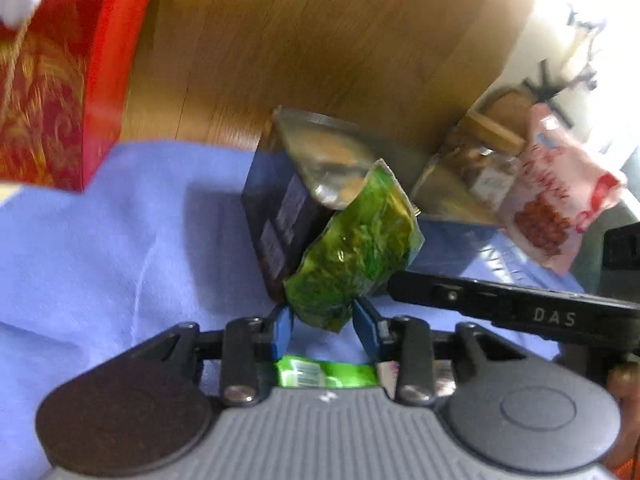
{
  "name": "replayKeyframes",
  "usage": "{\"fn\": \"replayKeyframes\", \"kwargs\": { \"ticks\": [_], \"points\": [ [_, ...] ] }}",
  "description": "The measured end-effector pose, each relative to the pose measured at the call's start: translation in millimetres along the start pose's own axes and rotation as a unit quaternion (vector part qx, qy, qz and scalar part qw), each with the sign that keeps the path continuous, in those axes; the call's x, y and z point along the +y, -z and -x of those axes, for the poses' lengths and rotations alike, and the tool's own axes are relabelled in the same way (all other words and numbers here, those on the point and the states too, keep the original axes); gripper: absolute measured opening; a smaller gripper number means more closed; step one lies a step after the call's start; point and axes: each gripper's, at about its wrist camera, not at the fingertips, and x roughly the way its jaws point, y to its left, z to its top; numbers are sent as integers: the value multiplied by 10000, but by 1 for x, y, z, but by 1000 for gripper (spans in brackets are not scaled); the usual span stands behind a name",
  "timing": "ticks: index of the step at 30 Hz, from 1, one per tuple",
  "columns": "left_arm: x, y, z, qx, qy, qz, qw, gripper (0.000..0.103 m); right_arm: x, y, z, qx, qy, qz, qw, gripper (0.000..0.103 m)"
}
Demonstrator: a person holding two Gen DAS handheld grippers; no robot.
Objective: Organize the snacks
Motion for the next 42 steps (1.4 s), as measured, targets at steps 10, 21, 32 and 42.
{"fn": "replayKeyframes", "kwargs": {
  "ticks": [10,21,32,42],
  "points": [
    [-35,-72,10,-682,-275,-473,9962,94,29,-37,33,-900,550,774,9914,24],
    [-13,-22,38,-540,-202,-109,9983,82,-22,28,92,-960,427,-254,9941,33],
    [-45,41,50,35,486,-152,9987,64,-10,86,100,-375,51,-492,9981,27],
    [-53,56,56,208,519,-125,9984,58,26,126,113,-133,-301,-134,9994,6]
  ]
}}
